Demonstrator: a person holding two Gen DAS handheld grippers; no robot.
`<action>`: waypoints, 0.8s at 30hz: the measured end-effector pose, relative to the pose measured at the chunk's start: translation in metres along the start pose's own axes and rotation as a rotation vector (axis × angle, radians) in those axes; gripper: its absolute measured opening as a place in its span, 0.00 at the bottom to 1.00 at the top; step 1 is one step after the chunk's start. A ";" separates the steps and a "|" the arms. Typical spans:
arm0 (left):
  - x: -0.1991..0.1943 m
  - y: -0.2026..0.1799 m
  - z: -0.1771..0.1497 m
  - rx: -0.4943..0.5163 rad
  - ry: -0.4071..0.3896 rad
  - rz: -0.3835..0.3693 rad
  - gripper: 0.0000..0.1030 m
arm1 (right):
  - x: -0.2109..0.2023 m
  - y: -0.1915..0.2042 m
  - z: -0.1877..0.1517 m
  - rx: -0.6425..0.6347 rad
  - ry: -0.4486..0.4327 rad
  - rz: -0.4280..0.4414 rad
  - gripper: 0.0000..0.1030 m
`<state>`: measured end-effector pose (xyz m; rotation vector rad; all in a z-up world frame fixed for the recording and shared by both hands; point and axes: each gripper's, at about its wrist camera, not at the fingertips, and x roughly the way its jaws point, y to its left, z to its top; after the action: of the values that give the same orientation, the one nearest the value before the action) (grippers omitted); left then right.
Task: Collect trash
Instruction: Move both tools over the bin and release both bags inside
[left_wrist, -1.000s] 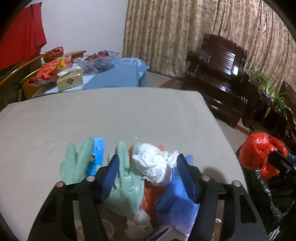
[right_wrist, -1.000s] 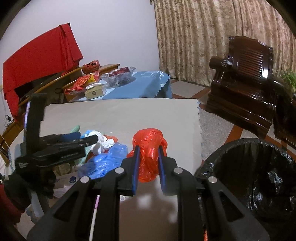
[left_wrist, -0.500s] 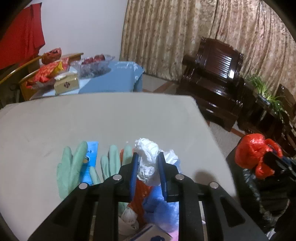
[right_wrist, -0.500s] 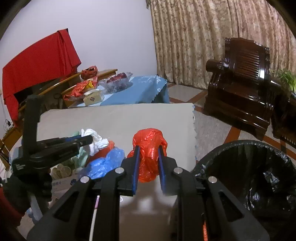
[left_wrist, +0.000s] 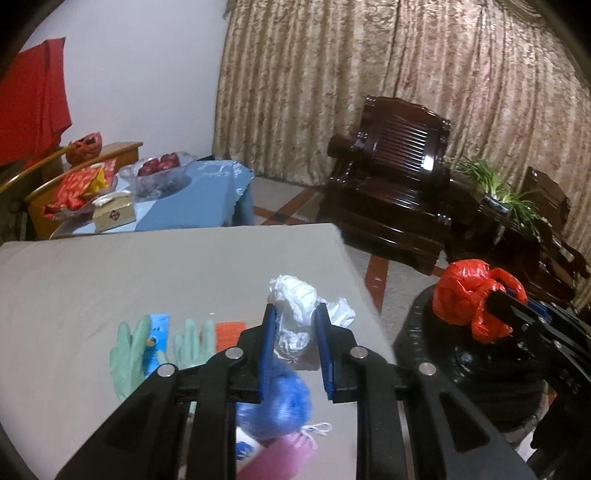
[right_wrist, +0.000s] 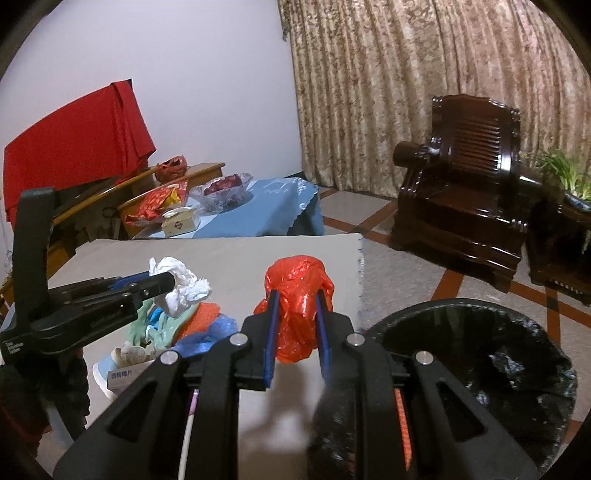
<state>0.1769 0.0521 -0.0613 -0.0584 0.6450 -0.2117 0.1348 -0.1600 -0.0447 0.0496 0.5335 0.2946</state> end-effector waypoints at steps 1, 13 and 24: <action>-0.002 -0.007 0.000 0.005 -0.003 -0.010 0.21 | -0.006 -0.005 0.000 0.005 -0.005 -0.011 0.17; -0.002 -0.081 -0.001 0.064 -0.004 -0.127 0.21 | -0.051 -0.055 -0.006 0.043 -0.041 -0.126 0.17; 0.016 -0.147 -0.010 0.118 0.017 -0.221 0.21 | -0.076 -0.109 -0.024 0.089 -0.026 -0.241 0.17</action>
<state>0.1567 -0.0946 -0.0612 -0.0141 0.6414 -0.4634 0.0895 -0.2872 -0.0410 0.0741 0.5206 0.0345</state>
